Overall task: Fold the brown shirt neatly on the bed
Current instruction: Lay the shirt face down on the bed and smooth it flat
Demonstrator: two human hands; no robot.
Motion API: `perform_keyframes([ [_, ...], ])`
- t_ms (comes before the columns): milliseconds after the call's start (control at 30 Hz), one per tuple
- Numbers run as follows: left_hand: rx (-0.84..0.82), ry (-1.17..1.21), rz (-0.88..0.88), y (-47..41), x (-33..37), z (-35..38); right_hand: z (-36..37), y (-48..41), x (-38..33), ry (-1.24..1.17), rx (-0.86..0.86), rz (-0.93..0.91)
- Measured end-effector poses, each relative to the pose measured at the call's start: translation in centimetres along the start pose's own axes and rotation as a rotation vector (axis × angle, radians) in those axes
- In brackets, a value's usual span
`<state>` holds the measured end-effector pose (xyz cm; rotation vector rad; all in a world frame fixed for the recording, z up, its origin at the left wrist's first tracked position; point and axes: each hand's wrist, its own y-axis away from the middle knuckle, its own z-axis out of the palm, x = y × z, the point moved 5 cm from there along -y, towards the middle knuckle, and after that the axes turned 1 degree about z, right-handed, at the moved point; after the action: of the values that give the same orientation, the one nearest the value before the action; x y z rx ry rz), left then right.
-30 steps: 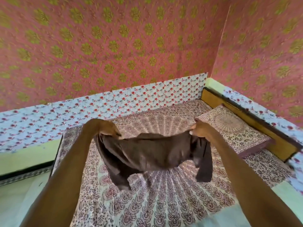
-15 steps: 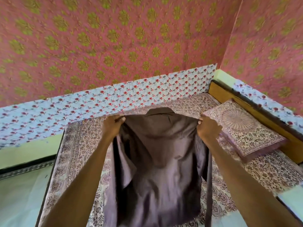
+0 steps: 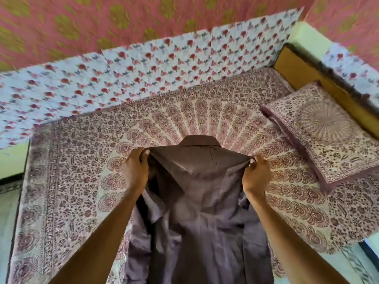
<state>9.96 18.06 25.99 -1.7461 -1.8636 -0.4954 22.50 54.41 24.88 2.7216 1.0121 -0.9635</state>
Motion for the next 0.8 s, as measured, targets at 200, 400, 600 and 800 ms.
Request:
perform_keyframes([
  [200,-0.293,-0.078,-0.059,-5.2,-8.5,16.1,16.6,-3.6,5.8,0.001,-0.098,0.024],
  [400,-0.277,-0.176,-0.081,-9.6,-12.9,26.1,28.1,-6.9,7.6,-0.078,-0.049,0.057],
  [600,0.205,-0.125,-0.070,-17.2,-10.7,25.4,32.4,-13.8,4.5,-0.341,0.232,0.003],
  [800,-0.201,-0.339,-0.114,-21.7,-14.4,31.6,40.1,-17.8,4.7,0.132,-0.217,0.040],
])
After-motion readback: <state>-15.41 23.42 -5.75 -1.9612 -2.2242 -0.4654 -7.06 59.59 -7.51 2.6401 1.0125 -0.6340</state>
